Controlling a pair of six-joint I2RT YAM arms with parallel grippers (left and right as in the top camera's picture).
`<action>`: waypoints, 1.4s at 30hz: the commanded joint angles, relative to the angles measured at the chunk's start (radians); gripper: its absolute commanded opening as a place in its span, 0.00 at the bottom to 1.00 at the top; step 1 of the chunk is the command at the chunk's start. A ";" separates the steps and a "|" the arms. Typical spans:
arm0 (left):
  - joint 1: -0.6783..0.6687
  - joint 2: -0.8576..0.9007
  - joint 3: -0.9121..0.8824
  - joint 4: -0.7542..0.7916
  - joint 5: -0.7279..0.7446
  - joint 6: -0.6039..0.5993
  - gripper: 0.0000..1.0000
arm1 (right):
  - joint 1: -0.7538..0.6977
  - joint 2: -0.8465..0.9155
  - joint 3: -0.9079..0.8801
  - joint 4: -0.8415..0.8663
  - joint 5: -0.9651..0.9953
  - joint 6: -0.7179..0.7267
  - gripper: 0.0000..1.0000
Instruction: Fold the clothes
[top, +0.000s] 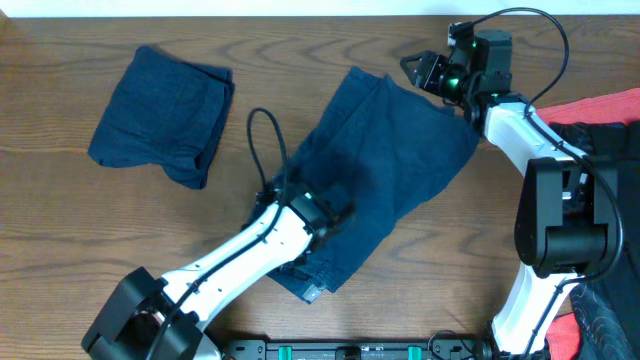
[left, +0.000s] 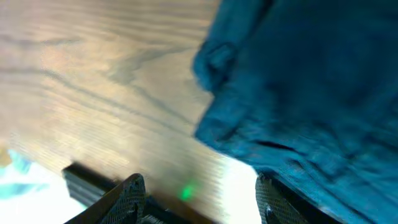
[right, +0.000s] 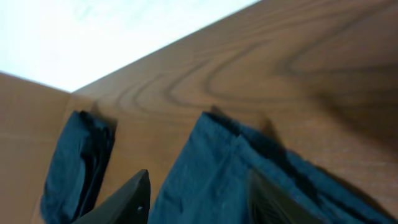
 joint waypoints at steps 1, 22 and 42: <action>0.039 -0.021 0.014 -0.037 -0.023 -0.009 0.59 | -0.044 -0.006 0.010 -0.058 -0.077 -0.031 0.43; 0.128 0.191 -0.051 0.483 0.412 0.646 0.14 | -0.048 -0.024 -0.064 -0.919 0.628 0.040 0.01; 0.446 0.196 0.151 0.429 0.280 0.715 0.15 | -0.108 -0.391 -0.064 -0.751 0.148 -0.404 0.28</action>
